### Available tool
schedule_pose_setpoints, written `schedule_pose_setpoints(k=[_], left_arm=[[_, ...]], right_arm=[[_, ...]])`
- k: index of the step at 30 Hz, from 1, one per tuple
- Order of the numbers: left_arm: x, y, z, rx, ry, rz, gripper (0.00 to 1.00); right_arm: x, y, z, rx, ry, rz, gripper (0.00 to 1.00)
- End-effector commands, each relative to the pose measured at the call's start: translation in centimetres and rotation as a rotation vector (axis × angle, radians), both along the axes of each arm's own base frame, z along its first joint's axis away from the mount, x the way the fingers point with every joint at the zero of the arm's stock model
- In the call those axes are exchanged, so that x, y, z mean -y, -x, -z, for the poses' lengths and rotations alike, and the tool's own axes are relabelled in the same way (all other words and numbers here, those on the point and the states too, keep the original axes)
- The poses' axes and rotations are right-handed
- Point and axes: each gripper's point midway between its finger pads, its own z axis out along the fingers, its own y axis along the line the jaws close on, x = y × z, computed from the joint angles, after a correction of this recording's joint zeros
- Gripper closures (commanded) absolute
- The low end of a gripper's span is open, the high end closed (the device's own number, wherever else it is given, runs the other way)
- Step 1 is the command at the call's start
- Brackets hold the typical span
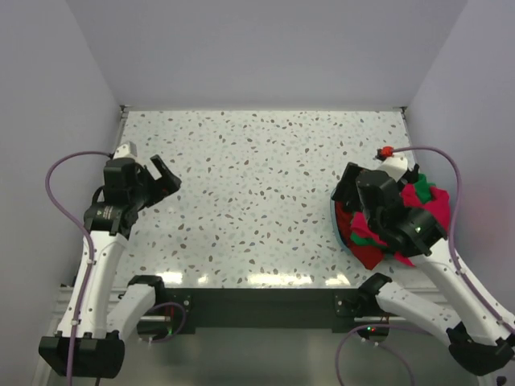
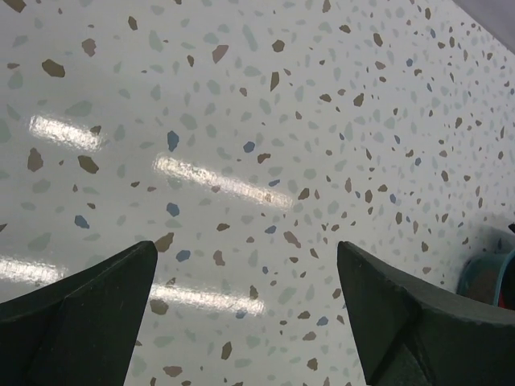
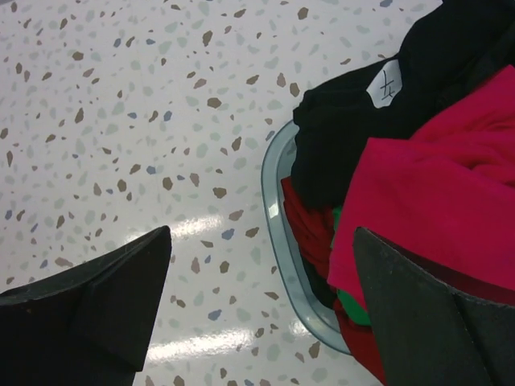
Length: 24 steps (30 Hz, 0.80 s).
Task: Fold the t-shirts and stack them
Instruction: Grab the tshirt from the pile
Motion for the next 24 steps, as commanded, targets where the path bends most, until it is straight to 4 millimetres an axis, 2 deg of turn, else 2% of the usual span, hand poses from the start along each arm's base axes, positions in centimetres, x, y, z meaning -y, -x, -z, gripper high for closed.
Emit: schedule_pose_setpoints(k=[1, 6, 7, 9, 10, 14, 18, 21, 22, 23, 24], left_arm=[[-0.5, -0.3, -0.4, 0.021, -0.049, 0.008, 0.00], [-0.6, -0.7, 0.7, 0.003, -0.050, -0.001, 0.00], [-0.5, -0.8, 1.1, -0.008, -0.047, -0.003, 0.00], [0.1, -0.9, 2.3, -0.039, -0.024, 0.022, 0.00], [0.2, -1.0, 2.6, -0.047, -0.016, 0.022, 0.00], [1.3, -1.3, 3.9, -0.067, 0.008, 0.050, 0.00], [1.5, -1.2, 5.3, -0.096, 0.005, 0.056, 0.00], [1.0, -0.9, 5.8, -0.111, -0.016, 0.037, 0.00], [0.9, -0.9, 5.8, -0.110, -0.021, 0.033, 0.00], [0.7, -0.8, 5.8, -0.113, -0.027, 0.026, 0.00], [0.7, -0.8, 5.7, -0.110, -0.028, 0.027, 0.00]], right_arm=[[0.4, -0.1, -0.4, -0.004, 0.016, 0.025, 0.01], [1.2, 0.7, -0.6, -0.050, 0.058, 0.030, 0.01], [2.3, 1.1, -0.7, -0.062, 0.098, 0.071, 0.01], [3.3, 1.2, -1.0, -0.078, 0.129, 0.136, 0.01], [4.8, 1.8, -0.7, -0.113, 0.198, 0.188, 0.01], [6.2, 1.7, -0.2, -0.195, 0.291, 0.274, 0.01], [6.8, 0.9, 1.8, -0.312, 0.304, 0.297, 0.02], [8.0, 0.6, 3.2, -0.365, 0.304, 0.330, 0.01], [8.6, 0.0, 3.4, -0.356, 0.272, 0.353, 0.01], [8.6, -0.2, 4.0, -0.374, 0.271, 0.318, 0.01], [7.9, -0.2, 5.5, -0.411, 0.234, 0.273, 0.02]])
